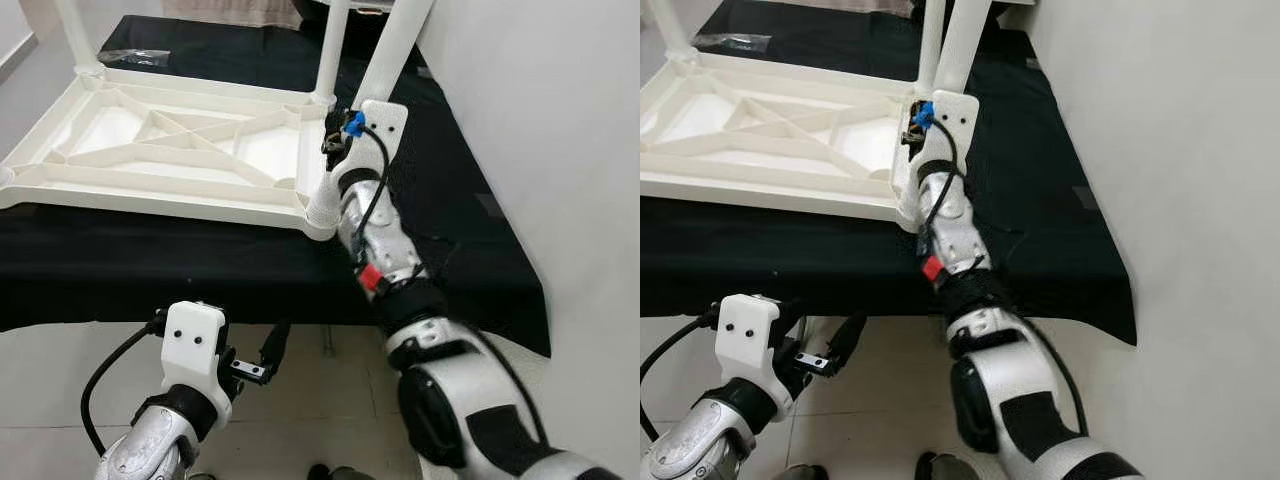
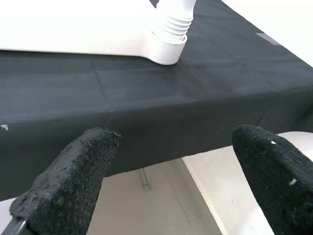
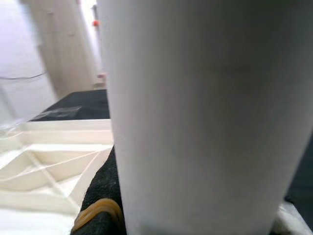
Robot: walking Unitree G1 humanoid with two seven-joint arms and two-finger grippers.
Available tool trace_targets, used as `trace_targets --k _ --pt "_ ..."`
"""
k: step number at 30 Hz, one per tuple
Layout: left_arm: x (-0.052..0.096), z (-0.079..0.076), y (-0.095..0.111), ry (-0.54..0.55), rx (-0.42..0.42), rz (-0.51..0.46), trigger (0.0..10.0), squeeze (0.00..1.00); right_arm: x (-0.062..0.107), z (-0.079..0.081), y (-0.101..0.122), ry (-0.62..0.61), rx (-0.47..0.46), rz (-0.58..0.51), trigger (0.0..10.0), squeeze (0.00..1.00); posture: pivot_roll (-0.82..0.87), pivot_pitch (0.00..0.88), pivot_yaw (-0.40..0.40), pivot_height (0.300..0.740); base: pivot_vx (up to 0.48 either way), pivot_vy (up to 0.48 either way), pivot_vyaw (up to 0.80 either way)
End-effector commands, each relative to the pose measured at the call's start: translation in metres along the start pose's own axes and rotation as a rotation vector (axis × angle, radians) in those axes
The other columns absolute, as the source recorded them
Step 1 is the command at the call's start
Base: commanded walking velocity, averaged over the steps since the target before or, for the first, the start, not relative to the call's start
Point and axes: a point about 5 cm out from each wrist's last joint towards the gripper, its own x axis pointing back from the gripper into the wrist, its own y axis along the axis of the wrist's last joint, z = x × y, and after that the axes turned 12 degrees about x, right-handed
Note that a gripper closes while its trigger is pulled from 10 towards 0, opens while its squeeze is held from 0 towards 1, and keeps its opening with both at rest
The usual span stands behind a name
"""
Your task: Building children table
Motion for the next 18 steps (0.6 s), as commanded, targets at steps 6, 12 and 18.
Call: trace_targets --k 6,12,18 --pt "0.0 0.002 -0.004 0.006 -0.014 0.016 10.0 0.0 0.017 0.014 -0.057 0.45 0.006 0.276 10.0 0.0 0.16 0.193 -0.139 0.74 0.0 0.0 0.0" --pt "0.001 0.004 -0.002 0.014 -0.022 0.008 10.0 0.0 0.037 0.023 -0.05 1.108 0.102 0.202 10.0 0.0 0.17 0.201 -0.149 0.74 0.0 0.0 0.0" --pt "0.002 0.005 -0.001 0.017 -0.026 0.008 10.0 0.0 0.049 0.02 -0.042 1.401 0.033 0.151 10.0 0.0 0.18 0.212 -0.15 0.74 0.0 0.0 0.0"
